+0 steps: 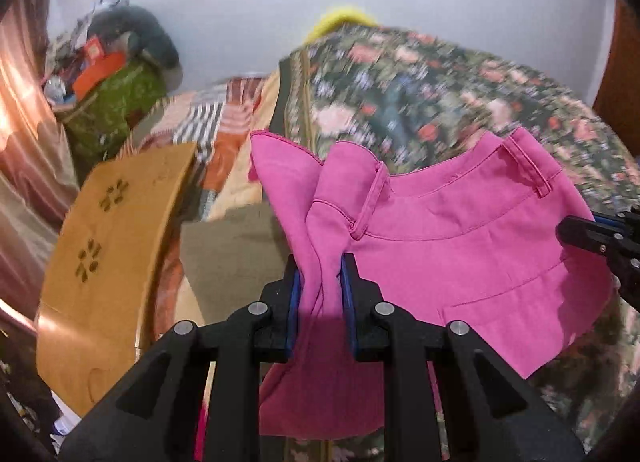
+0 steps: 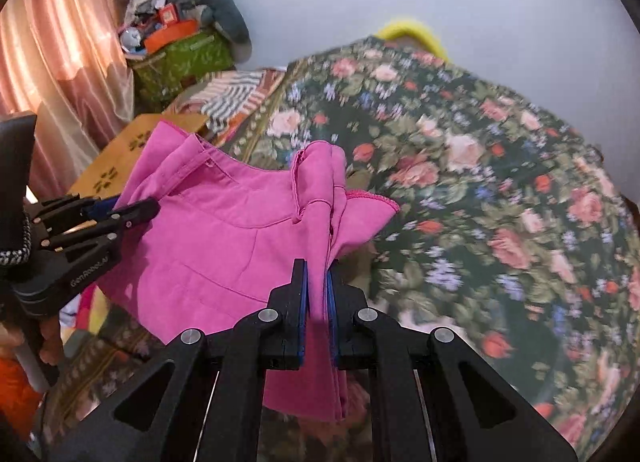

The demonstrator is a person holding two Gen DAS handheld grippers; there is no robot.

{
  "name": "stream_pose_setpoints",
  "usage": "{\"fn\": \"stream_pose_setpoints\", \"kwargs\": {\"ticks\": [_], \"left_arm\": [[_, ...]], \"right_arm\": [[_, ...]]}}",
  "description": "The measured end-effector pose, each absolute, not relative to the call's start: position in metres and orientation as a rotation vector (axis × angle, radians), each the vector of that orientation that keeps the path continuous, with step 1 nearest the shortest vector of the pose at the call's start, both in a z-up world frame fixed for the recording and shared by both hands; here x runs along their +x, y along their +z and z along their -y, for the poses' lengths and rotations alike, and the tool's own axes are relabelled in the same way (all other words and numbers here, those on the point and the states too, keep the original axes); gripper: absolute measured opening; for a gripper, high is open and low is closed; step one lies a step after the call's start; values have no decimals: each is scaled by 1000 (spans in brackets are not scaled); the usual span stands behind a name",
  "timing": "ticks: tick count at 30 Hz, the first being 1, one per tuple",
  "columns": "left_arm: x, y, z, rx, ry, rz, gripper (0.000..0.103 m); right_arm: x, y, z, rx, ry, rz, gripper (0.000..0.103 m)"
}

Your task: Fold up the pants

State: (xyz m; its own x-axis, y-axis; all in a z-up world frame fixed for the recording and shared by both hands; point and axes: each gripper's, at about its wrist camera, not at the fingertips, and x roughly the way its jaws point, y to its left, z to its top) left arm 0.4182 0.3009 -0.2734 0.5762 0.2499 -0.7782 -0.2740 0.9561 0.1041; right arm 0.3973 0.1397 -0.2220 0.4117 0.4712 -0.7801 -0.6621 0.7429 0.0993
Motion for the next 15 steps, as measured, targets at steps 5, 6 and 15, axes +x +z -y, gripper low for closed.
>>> {"fn": "stream_pose_setpoints", "kwargs": {"ticks": [5, 6, 15], "left_arm": [[422, -315, -312, -11, 315, -970, 22], [421, -318, -310, -2, 321, -968, 23], [408, -313, -304, 132, 386, -984, 52]], "right_arm": [[400, -255, -151, -292, 699, -944, 9], [399, -259, -152, -304, 693, -947, 10], [389, -244, -141, -412, 582, -873, 15]]}}
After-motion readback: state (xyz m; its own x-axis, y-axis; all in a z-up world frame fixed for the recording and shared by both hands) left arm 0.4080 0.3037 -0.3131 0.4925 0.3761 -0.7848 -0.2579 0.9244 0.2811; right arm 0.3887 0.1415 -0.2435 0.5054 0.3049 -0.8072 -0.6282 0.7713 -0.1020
